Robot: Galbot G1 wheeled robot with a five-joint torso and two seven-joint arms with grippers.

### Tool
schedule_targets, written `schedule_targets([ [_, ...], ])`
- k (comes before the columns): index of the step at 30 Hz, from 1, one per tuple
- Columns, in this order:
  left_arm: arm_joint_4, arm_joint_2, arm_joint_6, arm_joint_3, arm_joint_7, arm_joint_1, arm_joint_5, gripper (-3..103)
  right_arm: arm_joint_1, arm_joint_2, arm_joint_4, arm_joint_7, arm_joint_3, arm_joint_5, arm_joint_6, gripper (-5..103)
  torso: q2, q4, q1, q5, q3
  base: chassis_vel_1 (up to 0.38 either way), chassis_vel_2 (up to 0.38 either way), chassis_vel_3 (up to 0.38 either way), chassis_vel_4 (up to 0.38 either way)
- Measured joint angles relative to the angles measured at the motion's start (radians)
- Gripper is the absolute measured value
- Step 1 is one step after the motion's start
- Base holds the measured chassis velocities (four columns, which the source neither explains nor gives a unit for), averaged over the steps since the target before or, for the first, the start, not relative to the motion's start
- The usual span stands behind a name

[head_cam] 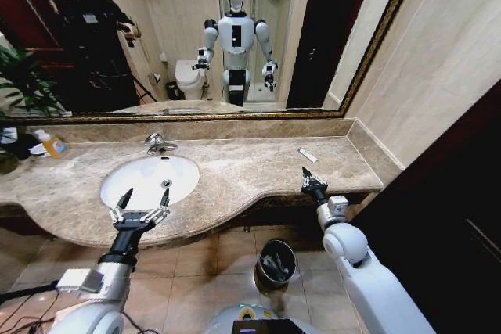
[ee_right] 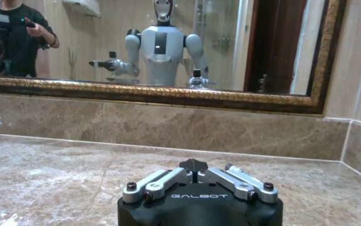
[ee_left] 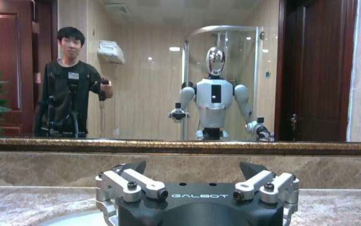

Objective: Pick up the trash from the sink and place it in the trash bin.

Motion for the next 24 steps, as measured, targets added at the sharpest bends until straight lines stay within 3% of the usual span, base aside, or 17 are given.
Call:
schedule_targets([
  [24, 0.000, 0.000, 0.000, 0.000, 0.000, 0.000, 0.000, 100, 0.247, -0.047, -0.175, -0.047, -0.148, 0.079, -0.016, 0, 0.000, 0.0000, 0.000, -0.0001, 0.000, 0.000, 0.000, 0.000, 0.000],
])
